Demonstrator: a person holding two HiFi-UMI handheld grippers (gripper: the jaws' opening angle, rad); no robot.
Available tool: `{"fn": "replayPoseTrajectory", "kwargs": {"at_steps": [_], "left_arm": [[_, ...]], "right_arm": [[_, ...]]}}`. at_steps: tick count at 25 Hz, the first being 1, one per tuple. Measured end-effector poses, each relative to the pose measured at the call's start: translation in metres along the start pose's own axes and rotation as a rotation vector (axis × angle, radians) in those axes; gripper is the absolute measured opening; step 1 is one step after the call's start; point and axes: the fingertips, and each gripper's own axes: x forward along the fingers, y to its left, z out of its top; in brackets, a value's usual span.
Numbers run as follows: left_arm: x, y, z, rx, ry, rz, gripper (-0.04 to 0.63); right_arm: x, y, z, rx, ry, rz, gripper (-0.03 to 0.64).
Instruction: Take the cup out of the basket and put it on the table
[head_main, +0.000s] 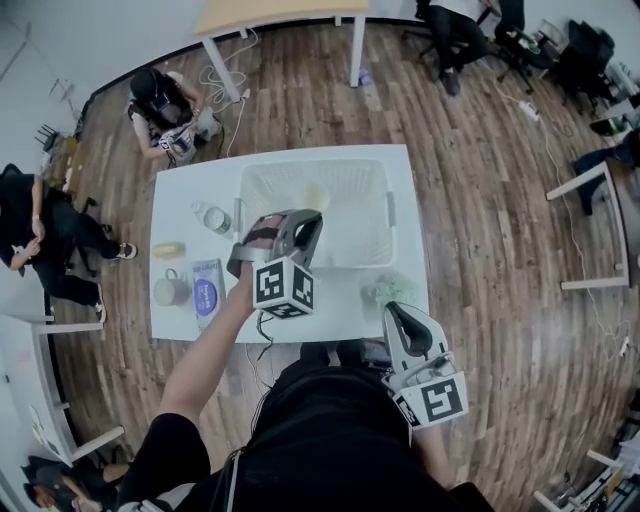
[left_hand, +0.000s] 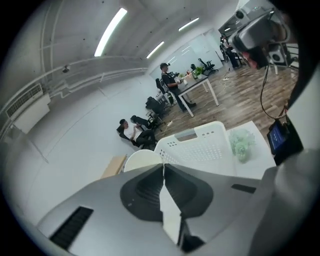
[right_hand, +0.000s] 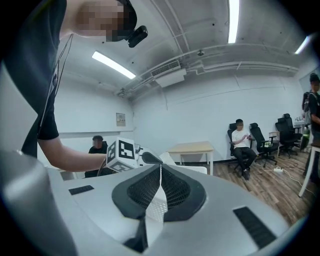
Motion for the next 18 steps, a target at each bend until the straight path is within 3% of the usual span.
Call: {"fn": "replayPoseTrajectory", "kwargs": {"at_steps": [8, 12, 18], "left_arm": [[-0.099, -0.008, 0.007, -0.100, -0.036, 0.120, 0.017], [-0.140, -0.019, -0.014, -0.069, 0.055, 0.201, 0.017], [-0.175, -0.050, -0.057, -0.169, 0.199, 0.204, 0.018]], "right_arm": [[0.018, 0.021, 0.006, -0.012, -0.010, 0.089, 0.026], [0.030, 0.030, 0.005, -0.016, 0.005, 0.132, 0.026], [0.042, 0.038, 0.004, -0.020, 0.024, 0.179, 0.026]]}}
